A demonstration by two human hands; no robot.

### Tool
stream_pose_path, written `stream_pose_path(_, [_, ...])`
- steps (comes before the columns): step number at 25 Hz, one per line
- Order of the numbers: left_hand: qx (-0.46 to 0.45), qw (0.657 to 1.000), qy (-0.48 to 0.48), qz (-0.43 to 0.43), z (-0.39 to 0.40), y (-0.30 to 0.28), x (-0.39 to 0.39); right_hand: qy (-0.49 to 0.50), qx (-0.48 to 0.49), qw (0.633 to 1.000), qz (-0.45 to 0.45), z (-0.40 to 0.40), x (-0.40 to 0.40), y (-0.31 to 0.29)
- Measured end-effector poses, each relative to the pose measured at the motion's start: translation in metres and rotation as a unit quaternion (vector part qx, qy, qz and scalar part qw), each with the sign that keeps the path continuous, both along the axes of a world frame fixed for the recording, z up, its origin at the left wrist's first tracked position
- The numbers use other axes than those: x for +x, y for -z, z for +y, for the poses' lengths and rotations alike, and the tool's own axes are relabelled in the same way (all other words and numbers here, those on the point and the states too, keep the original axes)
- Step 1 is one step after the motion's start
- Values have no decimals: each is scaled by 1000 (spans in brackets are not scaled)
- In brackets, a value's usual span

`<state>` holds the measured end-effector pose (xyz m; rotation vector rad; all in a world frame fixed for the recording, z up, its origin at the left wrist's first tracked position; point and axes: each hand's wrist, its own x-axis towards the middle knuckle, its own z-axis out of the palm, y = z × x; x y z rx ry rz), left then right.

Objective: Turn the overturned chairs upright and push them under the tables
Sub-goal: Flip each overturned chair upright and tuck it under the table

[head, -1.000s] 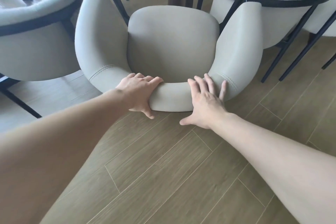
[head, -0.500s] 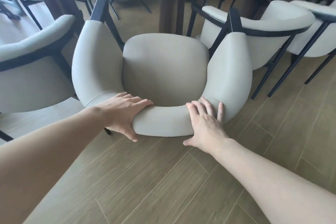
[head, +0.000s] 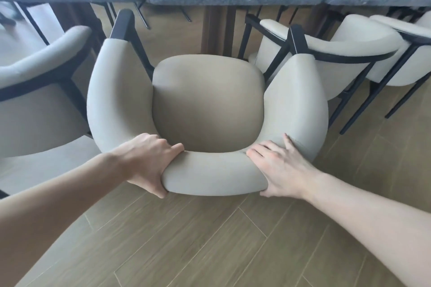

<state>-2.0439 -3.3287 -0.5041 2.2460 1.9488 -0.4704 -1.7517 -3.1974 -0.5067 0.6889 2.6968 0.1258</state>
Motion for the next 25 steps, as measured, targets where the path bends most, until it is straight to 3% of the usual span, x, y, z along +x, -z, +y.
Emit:
stream_pose_path(6, [-10, 999, -31, -20, 11, -13, 6, -26, 2, 999, -20, 32, -6, -13])
stream_pose_path(15, [32, 995, -94, -30, 78, -23, -26, 47, -45, 998, 4, 102, -57, -23])
stream_pose_path(19, [58, 995, -66, -41, 79, -20, -32, -11, -68, 998, 16, 116, -53, -21])
stream_pose_path(22, [16, 998, -5, -67, 85, -22, -42, -50, -74, 996, 6, 123, -56, -24])
stream_pose_path(25, [-17, 995, -21, -94, 91, -26, -44, -72, -59, 996, -11, 123, -60, -25])
